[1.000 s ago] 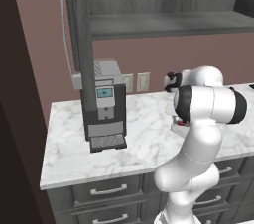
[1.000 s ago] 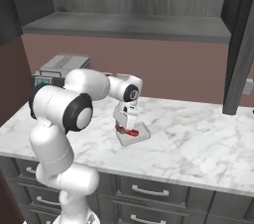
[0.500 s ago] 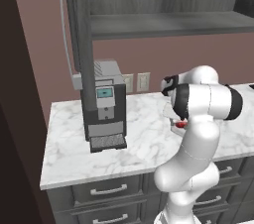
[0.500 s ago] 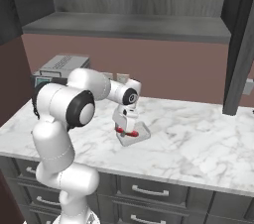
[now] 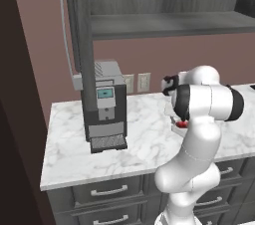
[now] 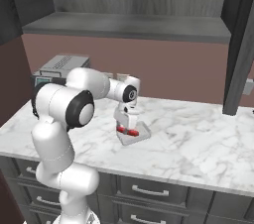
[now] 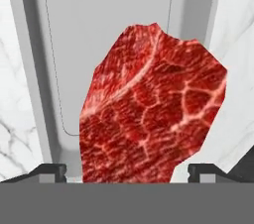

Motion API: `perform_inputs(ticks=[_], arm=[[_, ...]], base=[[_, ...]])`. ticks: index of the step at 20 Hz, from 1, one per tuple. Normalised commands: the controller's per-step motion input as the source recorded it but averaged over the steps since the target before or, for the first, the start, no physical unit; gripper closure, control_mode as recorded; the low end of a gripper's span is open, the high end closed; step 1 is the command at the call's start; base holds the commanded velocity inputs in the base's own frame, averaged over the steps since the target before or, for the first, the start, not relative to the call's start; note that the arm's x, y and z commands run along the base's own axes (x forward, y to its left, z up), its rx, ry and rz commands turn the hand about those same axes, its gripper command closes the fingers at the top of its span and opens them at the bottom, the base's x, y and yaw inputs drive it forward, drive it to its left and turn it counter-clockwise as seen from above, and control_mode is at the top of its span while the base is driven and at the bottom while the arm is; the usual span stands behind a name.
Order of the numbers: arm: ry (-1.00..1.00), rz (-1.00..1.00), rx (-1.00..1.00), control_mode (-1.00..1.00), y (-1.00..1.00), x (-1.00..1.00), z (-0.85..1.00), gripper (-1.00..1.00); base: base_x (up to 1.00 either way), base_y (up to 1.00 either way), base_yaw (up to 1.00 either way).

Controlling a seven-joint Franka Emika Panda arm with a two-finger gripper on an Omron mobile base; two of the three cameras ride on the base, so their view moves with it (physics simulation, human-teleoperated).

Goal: Retrieve the tupperware from the cabinet, then place the raw meat into the tupperware to avoid contamination.

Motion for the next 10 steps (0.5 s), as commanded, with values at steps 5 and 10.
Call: perform_inputs(ticks=[5, 10], arm=[[-0.09, 0.02, -0.08, -1.00, -0.08, -0.09, 0.03, -1.00], [-0.11, 0.00, -0.04, -1.00, 0.00, -0.27, 0.36, -1.00]], base=[[0.00, 0.00, 0.00], [0.00, 0.00, 0.00]])
